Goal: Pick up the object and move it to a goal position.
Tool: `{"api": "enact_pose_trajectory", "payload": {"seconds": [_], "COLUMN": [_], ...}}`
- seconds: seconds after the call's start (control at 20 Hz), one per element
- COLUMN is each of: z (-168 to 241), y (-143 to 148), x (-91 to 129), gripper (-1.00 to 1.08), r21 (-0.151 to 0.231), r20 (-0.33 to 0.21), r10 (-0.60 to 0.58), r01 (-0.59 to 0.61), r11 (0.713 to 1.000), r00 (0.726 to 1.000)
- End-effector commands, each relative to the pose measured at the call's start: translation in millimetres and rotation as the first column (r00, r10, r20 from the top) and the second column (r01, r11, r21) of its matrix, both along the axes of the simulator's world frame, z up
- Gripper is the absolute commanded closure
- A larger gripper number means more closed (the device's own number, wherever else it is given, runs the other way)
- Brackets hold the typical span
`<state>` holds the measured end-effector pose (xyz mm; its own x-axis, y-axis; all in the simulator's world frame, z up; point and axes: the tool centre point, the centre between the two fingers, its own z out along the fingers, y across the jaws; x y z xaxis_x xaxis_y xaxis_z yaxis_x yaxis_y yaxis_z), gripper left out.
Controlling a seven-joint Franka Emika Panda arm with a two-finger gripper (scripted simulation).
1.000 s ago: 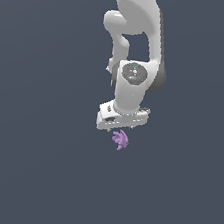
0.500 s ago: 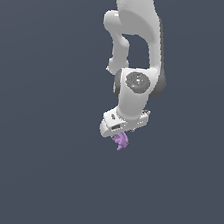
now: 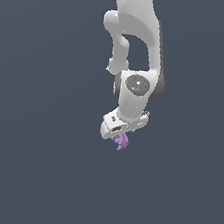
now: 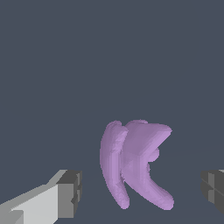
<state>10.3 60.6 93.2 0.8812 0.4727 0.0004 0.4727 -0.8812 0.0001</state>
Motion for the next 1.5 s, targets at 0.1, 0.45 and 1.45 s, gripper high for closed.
{"api": "enact_pose_trajectory", "payload": {"seconds": [0.1,0.45,1.45], "z": [-19,-45,-35], "y": [0,0,5], "x": [-1,-1,-5], "gripper": [-0.92,-0.92,1.08], "r21": [0.0,0.0,0.0], "r20": [-0.001,0.0,0.0], "r10": [0.002,0.005,0.005], "r01": [-0.002,-0.005,-0.005], "r11": [1.0,1.0,1.0], "r00": [1.0,1.0,1.0]}}
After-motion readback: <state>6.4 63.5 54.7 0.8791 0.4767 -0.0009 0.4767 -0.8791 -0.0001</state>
